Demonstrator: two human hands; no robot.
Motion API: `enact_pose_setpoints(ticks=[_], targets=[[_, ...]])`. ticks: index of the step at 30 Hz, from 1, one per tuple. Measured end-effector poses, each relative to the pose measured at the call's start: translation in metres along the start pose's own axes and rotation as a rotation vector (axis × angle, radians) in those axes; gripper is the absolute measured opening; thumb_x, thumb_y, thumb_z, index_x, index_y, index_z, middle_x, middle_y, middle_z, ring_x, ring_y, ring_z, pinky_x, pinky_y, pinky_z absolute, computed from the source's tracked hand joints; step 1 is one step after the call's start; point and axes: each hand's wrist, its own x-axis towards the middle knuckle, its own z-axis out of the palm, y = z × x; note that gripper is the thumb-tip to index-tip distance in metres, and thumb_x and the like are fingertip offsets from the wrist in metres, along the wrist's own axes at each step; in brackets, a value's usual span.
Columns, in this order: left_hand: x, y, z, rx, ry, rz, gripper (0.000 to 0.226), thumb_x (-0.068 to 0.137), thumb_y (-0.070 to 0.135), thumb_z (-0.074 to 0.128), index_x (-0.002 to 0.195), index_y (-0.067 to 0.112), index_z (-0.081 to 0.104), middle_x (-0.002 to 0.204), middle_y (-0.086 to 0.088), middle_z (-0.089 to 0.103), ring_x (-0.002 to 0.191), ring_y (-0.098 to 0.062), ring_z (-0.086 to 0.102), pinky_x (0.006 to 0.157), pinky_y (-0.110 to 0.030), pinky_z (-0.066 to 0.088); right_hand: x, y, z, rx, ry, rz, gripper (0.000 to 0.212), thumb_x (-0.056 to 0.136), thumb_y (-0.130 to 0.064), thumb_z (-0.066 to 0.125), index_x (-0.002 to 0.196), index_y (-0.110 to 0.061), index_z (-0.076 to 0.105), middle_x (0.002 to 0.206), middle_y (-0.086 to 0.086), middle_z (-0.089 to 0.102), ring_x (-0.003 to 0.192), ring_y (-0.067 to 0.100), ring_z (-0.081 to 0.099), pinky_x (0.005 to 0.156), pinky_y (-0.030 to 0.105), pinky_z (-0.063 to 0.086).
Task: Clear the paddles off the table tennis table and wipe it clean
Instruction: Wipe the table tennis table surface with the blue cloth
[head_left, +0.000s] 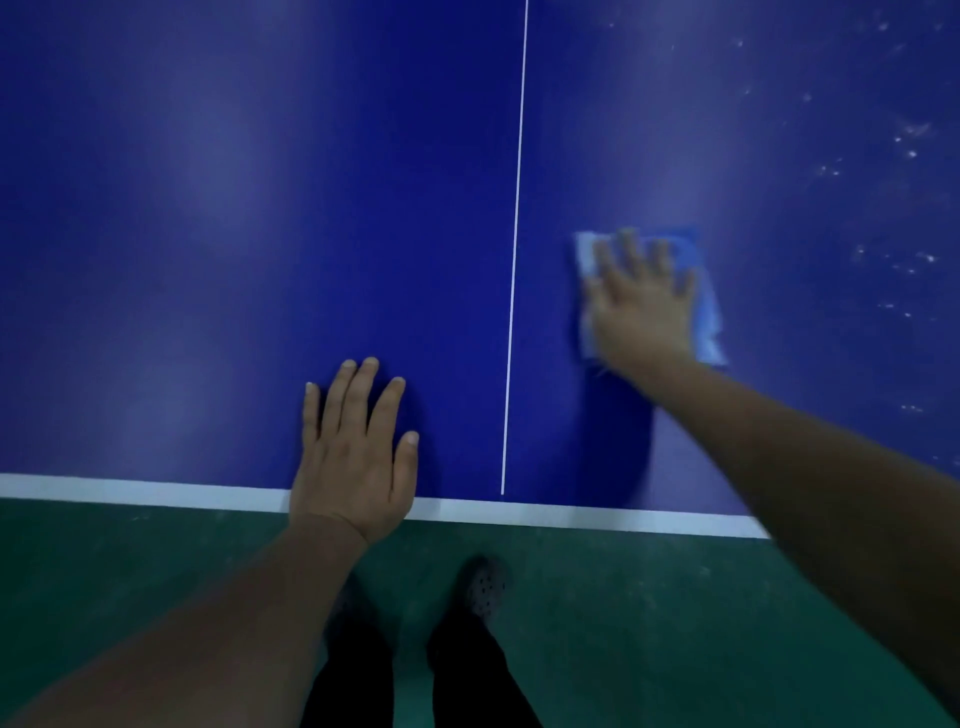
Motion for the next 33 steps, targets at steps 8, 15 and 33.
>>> enact_pose_setpoints(ticks=[8, 15, 33], targets=[[0.004, 0.003, -0.003, 0.051, -0.052, -0.032, 0.064, 0.096, 0.048, 0.024, 0.149, 0.012, 0.038, 0.161, -0.013, 0.025, 0.151, -0.030, 0.015, 0.122, -0.058, 0.008, -0.035, 0.017, -0.002, 0.117, 0.045, 0.258, 0.055, 0.103, -0.044, 0.025, 0.156, -0.034, 0.022, 0.166, -0.002, 0.014, 0.152, 0.034, 0.007, 0.117, 0.066, 0.004], [0.010, 0.001, -0.007, 0.021, -0.036, -0.012, 0.062, 0.096, 0.047, 0.032, 0.141, 0.009, 0.048, 0.155, -0.015, 0.035, 0.148, -0.033, 0.026, 0.120, -0.059, 0.011, -0.042, -0.050, 0.004, 0.030, 0.013, -0.214, 0.058, 0.102, -0.051, 0.018, 0.154, -0.031, 0.031, 0.164, -0.003, 0.022, 0.152, 0.032, 0.008, 0.120, 0.059, 0.002], [0.291, 0.032, -0.026, -0.002, 0.055, -0.041, 0.069, 0.098, 0.048, 0.024, 0.153, 0.007, 0.032, 0.163, -0.013, 0.022, 0.153, -0.028, 0.012, 0.121, -0.055, 0.003, 0.191, -0.077, -0.042, 0.019, 0.030, -0.321, 0.059, 0.102, -0.052, 0.012, 0.157, -0.032, 0.019, 0.166, -0.005, 0.012, 0.153, 0.027, -0.001, 0.122, 0.051, -0.006]])
